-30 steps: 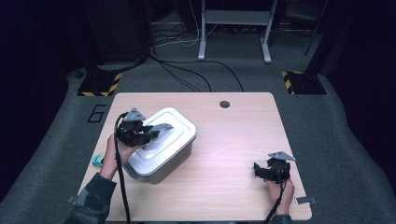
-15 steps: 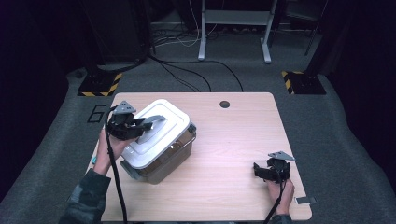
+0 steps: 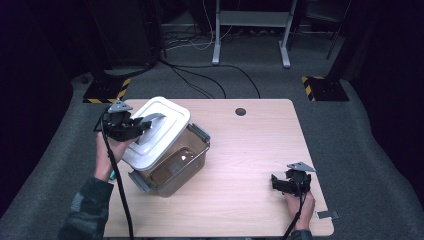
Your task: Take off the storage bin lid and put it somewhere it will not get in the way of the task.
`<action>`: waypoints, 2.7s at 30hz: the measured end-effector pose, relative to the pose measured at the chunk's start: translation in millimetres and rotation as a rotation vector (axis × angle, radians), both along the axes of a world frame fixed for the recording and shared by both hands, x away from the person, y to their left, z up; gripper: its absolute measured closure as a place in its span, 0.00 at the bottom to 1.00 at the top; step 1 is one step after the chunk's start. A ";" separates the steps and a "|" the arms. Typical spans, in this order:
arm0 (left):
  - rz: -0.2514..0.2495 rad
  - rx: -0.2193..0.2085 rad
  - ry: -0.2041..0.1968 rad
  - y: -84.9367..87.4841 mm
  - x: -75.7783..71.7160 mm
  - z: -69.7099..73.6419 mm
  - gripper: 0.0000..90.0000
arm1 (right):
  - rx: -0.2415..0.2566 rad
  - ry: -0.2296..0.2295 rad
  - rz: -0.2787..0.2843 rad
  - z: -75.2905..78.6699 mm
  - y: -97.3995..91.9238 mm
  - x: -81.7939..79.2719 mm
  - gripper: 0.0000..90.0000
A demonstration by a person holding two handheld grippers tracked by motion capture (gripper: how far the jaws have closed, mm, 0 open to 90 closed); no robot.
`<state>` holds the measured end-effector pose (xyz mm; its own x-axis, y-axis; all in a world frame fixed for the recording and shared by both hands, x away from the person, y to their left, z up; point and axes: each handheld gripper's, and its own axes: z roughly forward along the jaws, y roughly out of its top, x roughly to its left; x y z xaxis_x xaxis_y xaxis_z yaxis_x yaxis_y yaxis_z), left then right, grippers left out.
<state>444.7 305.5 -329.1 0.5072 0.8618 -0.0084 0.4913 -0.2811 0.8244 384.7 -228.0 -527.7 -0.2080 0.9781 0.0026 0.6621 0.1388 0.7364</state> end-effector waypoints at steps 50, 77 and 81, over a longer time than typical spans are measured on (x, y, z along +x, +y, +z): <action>0.355 -0.047 0.050 69.8 78.9 -33.9 0.74 | 0.000 0.000 -0.001 0.0 0.0 0.0 0.12; 0.389 -0.058 0.123 87.2 95.8 -81.8 0.74 | 0.000 -0.001 -0.001 -0.1 0.1 0.0 0.11; 0.385 -0.062 0.136 89.1 98.4 -87.3 0.74 | 0.000 0.000 -0.001 -0.1 0.0 0.0 0.12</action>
<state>543.1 394.7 -416.4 0.1386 0.9841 -0.1112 0.6563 -0.0072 0.7545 384.7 -228.0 -527.7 -0.2066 0.9784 0.0022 0.6620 0.1382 0.7366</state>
